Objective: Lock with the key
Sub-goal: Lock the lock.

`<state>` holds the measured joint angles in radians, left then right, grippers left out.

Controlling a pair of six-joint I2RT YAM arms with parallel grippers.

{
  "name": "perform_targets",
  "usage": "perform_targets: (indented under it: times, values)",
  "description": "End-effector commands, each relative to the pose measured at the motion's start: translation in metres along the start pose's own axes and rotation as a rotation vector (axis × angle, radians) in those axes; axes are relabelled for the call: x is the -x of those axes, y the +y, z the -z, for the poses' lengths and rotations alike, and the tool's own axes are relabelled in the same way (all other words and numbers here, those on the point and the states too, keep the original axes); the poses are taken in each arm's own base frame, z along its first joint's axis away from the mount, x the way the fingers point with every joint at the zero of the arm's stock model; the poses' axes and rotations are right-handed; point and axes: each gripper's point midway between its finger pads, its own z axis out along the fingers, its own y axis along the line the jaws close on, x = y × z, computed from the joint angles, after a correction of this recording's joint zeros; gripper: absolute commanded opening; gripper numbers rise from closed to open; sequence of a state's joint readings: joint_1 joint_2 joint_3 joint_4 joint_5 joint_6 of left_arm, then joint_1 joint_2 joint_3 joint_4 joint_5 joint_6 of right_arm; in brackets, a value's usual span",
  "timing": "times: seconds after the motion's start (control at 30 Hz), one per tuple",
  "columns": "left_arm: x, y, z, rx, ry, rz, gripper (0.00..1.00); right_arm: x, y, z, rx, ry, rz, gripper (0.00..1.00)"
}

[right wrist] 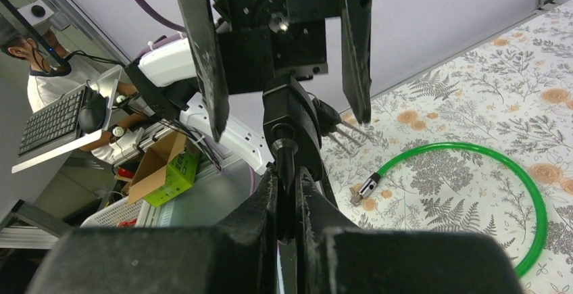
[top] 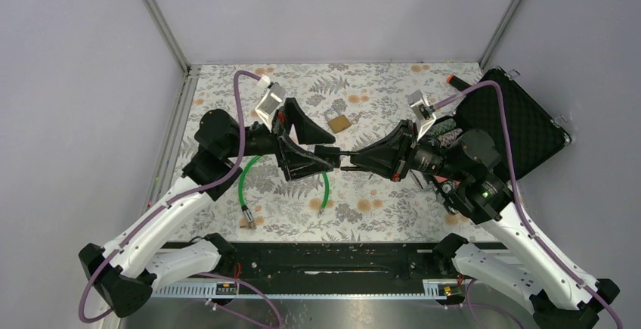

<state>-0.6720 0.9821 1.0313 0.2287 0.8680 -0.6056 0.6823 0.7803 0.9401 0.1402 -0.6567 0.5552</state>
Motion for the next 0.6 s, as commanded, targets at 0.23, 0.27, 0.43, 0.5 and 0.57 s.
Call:
perform_targets:
  times: [0.23,0.27,0.43,0.5,0.57]
  values:
    - [-0.01,-0.007,0.002,-0.077,0.018,-0.04,0.76,0.059,0.043,0.004,0.098,-0.166,0.089,0.0]
    - [-0.007,-0.006,0.002,-0.068,0.009,-0.043,0.73,0.058,0.043,0.003,0.1,-0.163,0.085,0.0]
    - [-0.005,0.001,-0.001,-0.045,-0.005,-0.032,0.59,0.058,0.041,0.001,0.1,-0.166,0.069,0.0]
    - [-0.008,0.004,-0.003,-0.045,-0.005,-0.018,0.56,0.06,0.042,0.001,0.105,-0.174,0.065,0.0]
    - [-0.008,0.005,-0.003,-0.051,-0.012,-0.016,0.48,0.061,0.043,0.001,0.106,-0.177,0.063,0.0]
